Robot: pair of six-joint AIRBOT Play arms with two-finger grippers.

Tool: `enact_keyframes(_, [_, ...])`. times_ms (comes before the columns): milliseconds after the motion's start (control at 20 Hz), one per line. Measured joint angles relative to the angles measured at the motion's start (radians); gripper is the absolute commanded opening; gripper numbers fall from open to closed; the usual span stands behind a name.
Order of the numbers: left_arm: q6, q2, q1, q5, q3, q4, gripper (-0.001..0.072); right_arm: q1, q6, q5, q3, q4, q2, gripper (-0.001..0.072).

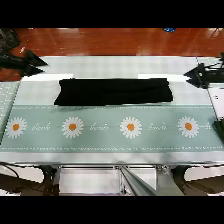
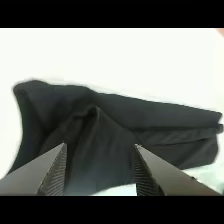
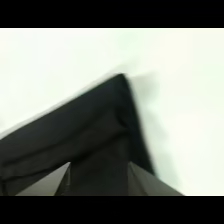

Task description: Fold the shirts.

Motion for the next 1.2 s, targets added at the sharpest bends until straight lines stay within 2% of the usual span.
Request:
enact_keyframes(100, [0.06,0.142,-0.008,-0.017,-0.058,0.011,0.0507,-0.018,0.015,-0.02,-0.057,-0.05,0.046,0.0415])
enact_keyframes(200, [0.101,0.288,-0.048,0.026,-0.171,0.043,0.0507,-0.02,0.03,-0.08,-0.127,-0.059,0.072,0.0415])
enact_keyframes(450, [0.147,0.632,-0.24,0.304,-0.594,0.097,0.0507,0.041,0.041,-0.176,-0.209,-0.032,0.04,0.0415])
enact_keyframes(650, [0.156,0.701,-0.374,0.449,-0.769,0.111,0.0507,0.081,0.045,-0.209,-0.202,0.003,-0.038,0.0415])
enact_keyframes(900, [0.158,0.663,-0.442,0.506,-0.824,0.115,0.0507,0.161,0.048,-0.191,-0.156,0.05,-0.128,0.0414])
enact_keyframes(950, [0.157,0.653,-0.447,0.51,-0.828,0.115,0.0507,0.182,0.047,-0.185,-0.142,0.055,-0.143,0.0365])
enact_keyframes(1000, [0.158,0.644,-0.452,0.514,-0.831,0.116,0.0507,0.201,0.047,-0.183,-0.129,0.058,-0.156,0.0212])
enact_keyframes(1050, [0.158,0.636,-0.454,0.517,-0.832,0.116,0.0506,0.222,0.047,-0.185,-0.117,0.05,-0.167,0.0023])
enact_keyframes(1100, [0.158,0.629,-0.457,0.519,-0.834,0.116,0.0505,0.236,0.047,-0.184,-0.102,0.04,-0.174,0.0023])
enact_keyframes(1150, [0.158,0.623,-0.458,0.521,-0.835,0.116,0.0408,0.248,0.039,-0.177,-0.084,0.04,-0.176,0.0023])
enact_keyframes(1200, [0.158,0.62,-0.46,0.523,-0.835,0.116,0.0134,0.256,0.032,-0.165,-0.067,0.048,-0.17,0.0023])
